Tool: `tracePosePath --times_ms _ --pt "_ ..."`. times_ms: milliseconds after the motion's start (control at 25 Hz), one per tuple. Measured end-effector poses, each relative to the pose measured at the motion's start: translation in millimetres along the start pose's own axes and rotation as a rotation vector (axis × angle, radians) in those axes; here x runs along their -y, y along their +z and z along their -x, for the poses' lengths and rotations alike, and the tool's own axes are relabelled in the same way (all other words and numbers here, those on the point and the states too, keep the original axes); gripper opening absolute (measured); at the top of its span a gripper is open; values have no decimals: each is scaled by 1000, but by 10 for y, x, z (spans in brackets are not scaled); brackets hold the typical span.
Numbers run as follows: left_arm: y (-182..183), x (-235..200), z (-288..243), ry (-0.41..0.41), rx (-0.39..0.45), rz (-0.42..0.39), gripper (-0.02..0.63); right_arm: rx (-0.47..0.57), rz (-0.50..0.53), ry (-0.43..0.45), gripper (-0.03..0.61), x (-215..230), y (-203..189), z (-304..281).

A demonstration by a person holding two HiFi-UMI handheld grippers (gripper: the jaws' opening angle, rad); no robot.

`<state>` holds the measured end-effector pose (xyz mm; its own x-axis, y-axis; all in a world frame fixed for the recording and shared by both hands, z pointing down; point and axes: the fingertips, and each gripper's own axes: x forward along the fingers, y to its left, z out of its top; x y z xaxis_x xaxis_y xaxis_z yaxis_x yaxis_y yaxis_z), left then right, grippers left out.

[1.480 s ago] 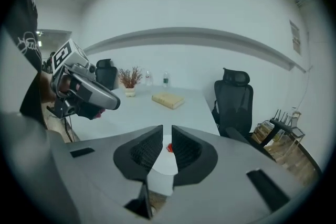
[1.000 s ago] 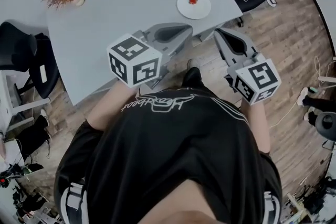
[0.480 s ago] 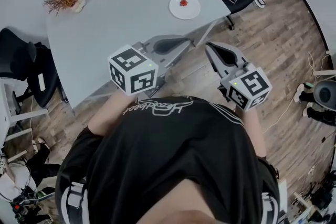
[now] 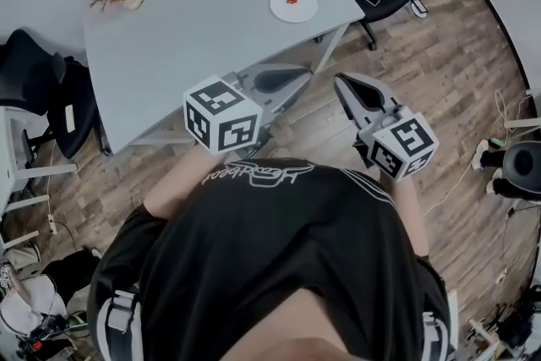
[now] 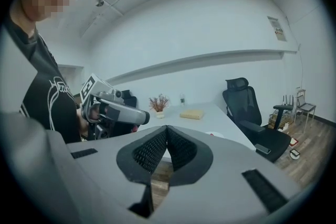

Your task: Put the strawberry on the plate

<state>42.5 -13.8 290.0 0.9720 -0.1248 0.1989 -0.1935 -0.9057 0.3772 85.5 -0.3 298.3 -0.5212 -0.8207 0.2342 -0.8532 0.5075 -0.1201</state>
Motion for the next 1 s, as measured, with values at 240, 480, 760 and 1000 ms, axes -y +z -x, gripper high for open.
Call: tracePosePath --times_ms 240,480,760,1000 --pt "-62 389 -59 -1 18 5 6 23 -43 31 9 -100 -13 447" --pt "-187 593 -75 24 11 12 6 15 -34 72 9 -235 -137 629" --pt "-271 697 -32 43 10 24 6 17 -42 82 9 -302 -200 717" --pt "-303 769 -28 46 11 20 6 19 -28 83 9 -340 -208 773"
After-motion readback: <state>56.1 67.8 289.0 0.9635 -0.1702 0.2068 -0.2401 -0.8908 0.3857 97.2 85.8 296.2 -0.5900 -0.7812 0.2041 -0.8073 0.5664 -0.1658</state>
